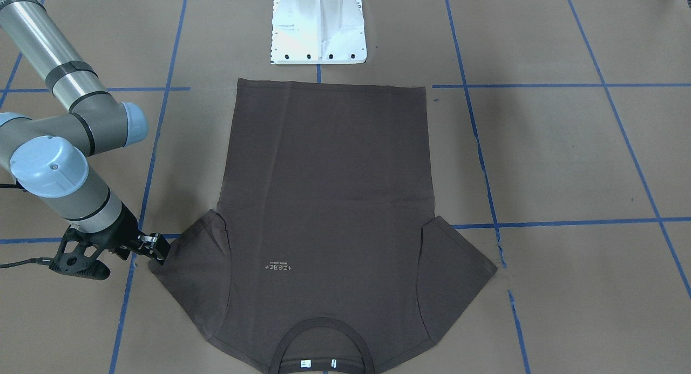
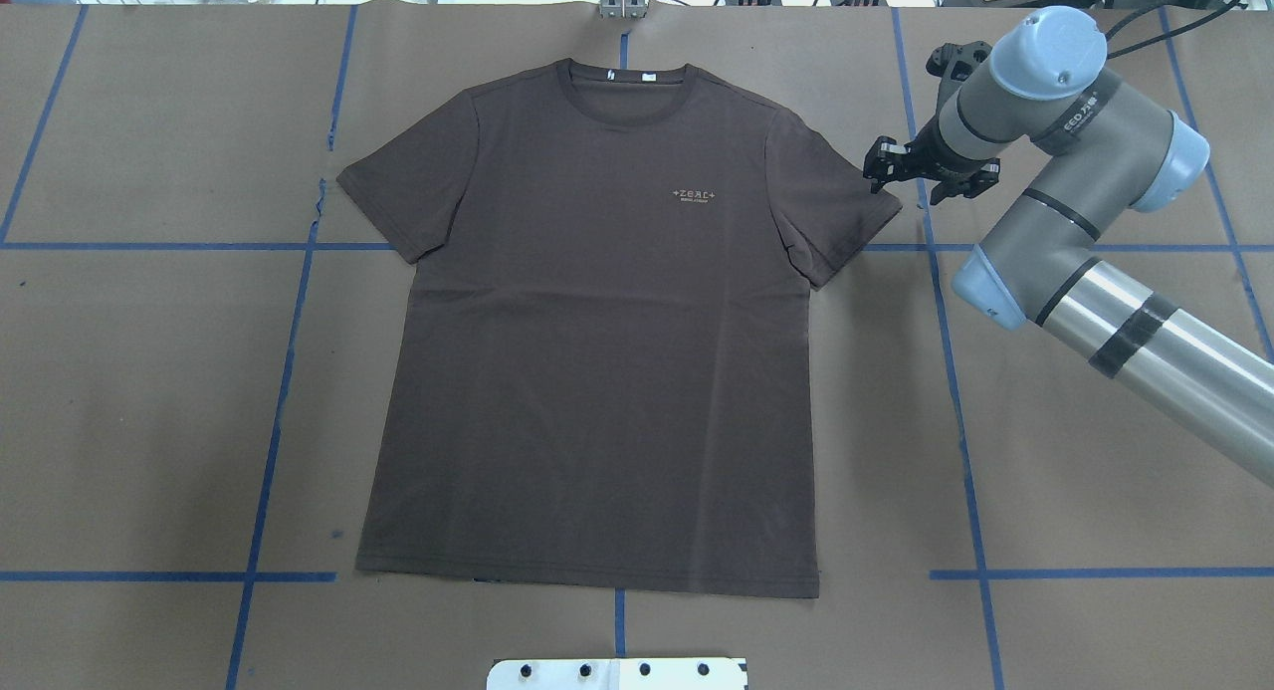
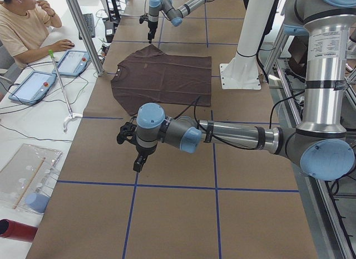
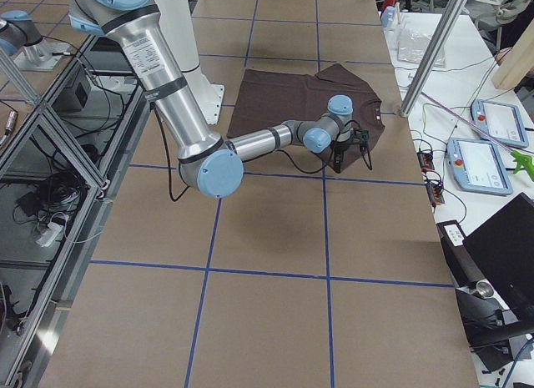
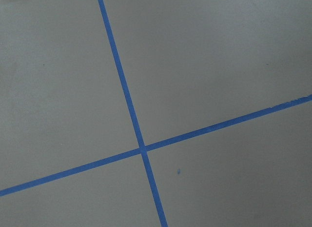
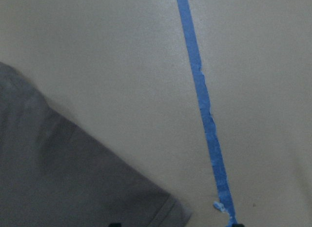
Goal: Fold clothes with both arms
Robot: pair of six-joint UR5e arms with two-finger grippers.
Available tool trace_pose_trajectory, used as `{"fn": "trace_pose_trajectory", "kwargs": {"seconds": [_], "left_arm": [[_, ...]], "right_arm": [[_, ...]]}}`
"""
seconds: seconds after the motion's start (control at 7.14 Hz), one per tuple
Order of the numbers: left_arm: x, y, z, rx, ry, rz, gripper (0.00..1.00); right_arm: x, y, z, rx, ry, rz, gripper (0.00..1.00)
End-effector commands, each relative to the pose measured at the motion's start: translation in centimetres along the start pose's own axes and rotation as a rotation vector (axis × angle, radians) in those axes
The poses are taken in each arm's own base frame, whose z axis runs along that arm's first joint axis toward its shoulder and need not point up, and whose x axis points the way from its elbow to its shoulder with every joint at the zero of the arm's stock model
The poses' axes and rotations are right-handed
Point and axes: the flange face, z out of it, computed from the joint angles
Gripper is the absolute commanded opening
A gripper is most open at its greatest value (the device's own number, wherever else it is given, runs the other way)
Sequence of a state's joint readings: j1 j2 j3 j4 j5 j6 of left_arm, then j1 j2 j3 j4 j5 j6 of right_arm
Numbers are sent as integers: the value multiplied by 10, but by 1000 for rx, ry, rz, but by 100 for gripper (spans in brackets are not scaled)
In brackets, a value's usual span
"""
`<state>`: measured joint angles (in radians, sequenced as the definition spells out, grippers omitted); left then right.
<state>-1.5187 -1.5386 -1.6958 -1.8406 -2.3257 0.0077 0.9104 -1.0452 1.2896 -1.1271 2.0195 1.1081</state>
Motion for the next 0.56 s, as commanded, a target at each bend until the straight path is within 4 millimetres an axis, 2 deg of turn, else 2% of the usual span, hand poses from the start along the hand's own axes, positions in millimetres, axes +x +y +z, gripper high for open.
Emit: {"fn": "trace_pose_trajectory", "kwargs": {"seconds": [0.0,0.14,0.42], "left_arm": [[-1,0,0,10,-1,8,100],[0,-1,0,11,0,10,100],[0,-1,0,11,0,10,100]], "right_arm": [[-8,-6,8,-6,10,3,74],[-11,-9,16,-14,22,7,73],[-5,-7,20,-19,30,10,66]]}}
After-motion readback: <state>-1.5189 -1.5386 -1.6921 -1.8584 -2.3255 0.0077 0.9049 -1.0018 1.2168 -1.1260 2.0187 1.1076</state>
